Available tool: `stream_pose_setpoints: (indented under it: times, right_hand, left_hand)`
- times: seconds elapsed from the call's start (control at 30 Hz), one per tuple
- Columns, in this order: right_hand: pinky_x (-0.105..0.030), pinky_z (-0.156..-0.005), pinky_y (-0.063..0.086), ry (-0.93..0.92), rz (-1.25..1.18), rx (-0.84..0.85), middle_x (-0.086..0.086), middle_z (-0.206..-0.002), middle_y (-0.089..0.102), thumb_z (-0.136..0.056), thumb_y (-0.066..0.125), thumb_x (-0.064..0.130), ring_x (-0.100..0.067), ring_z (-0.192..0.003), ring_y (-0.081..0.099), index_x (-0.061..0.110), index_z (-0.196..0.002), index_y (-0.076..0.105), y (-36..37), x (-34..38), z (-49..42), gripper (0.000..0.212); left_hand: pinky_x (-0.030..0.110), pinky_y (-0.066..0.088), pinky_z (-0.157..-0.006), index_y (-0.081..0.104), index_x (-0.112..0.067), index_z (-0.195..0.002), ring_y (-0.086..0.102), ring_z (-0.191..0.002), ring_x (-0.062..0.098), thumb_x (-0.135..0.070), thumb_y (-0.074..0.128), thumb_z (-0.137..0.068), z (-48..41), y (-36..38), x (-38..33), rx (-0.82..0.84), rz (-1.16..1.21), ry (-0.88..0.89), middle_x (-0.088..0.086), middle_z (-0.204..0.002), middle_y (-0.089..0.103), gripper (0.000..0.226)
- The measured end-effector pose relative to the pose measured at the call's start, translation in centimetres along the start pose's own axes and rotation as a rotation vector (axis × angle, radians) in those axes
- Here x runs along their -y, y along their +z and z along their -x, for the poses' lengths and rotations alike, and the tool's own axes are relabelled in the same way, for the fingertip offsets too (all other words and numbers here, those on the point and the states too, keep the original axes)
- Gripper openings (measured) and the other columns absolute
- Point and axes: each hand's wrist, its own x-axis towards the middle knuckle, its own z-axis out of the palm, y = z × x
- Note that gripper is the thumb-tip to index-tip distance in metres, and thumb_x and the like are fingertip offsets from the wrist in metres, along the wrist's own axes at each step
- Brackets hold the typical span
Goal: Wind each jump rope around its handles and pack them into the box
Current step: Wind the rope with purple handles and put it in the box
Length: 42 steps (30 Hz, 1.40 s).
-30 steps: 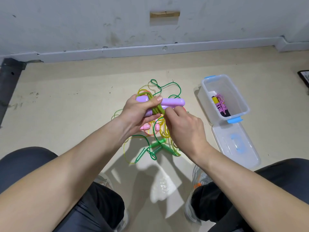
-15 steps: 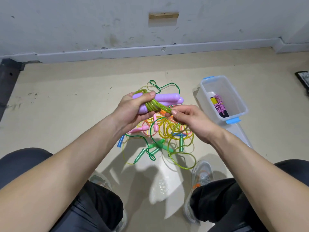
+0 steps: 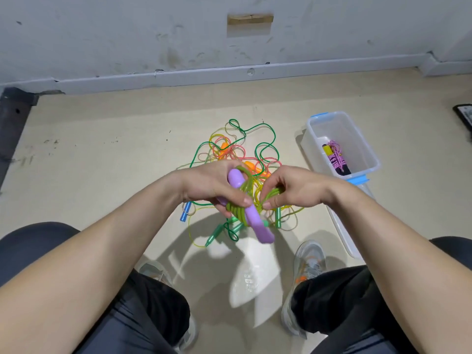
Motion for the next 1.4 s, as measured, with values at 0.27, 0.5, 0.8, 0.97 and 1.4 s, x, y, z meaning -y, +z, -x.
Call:
stream_pose_setpoints:
  times: [0.27, 0.5, 0.8, 0.97, 1.4]
  right_hand:
    - [-0.034, -0.063, 0.044, 0.178, 0.395, -0.365, 0.001, -0.069, 0.060, -0.088, 0.062, 0.048, -0.027, -0.076, 0.058, 0.019, -0.070, 0.060, 2.3, 2.9, -0.9, 0.033]
    - [-0.048, -0.074, 0.057, 0.323, -0.473, -0.732, -0.001, -0.081, 0.070, -0.090, 0.052, 0.041, -0.029, -0.079, 0.067, 0.020, -0.091, 0.063, 6.9, 5.0, -1.0, 0.024]
    - [-0.038, -0.057, 0.034, -0.008, 0.158, -0.816, -0.003, -0.085, 0.067, -0.105, 0.041, 0.030, -0.035, -0.080, 0.062, 0.024, -0.133, 0.045, 9.6, 4.7, -0.4, 0.028]
    - [-0.041, -0.063, 0.044, 0.001, 0.121, -0.717, 0.007, -0.082, 0.064, -0.107, 0.037, 0.039, -0.026, -0.080, 0.061, 0.029, -0.107, 0.054, 8.5, 3.2, -0.4, 0.020]
    - [-0.032, -0.052, 0.025, 0.104, -0.092, -0.122, 0.002, -0.055, 0.036, -0.078, 0.074, 0.046, -0.013, -0.053, 0.031, 0.011, -0.063, 0.058, 1.3, 0.5, 0.1, 0.041]
  left_hand:
    - [0.034, 0.054, -0.058, 0.043, -0.022, -0.103, 0.059, -0.063, 0.016, -0.026, 0.091, -0.069, -2.1, 0.8, 1.3, -0.342, -0.494, 0.022, -0.001, -0.081, 0.056, 0.058]
    - [0.022, 0.051, -0.060, 0.046, -0.016, -0.116, 0.058, -0.071, 0.019, -0.028, 0.092, -0.070, -2.7, 0.4, 2.4, -0.758, -0.051, 0.085, 0.003, -0.093, 0.061, 0.066]
    - [0.049, 0.059, -0.091, 0.061, -0.011, -0.120, 0.076, -0.076, 0.020, -0.037, 0.087, -0.075, -2.0, 0.1, 0.8, -0.665, 0.671, 0.012, 0.002, -0.085, 0.077, 0.058]
    - [0.020, 0.058, -0.067, 0.076, -0.020, -0.094, 0.073, -0.083, 0.008, -0.040, 0.074, -0.085, -1.3, -0.3, 0.2, -0.449, 0.679, 0.033, -0.003, -0.090, 0.077, 0.022]
    - [0.047, 0.062, -0.060, 0.047, -0.012, -0.102, 0.062, -0.065, 0.022, -0.020, 0.095, -0.064, -0.3, -0.1, 0.0, -0.149, -0.200, 0.075, 0.012, -0.082, 0.056, 0.061]
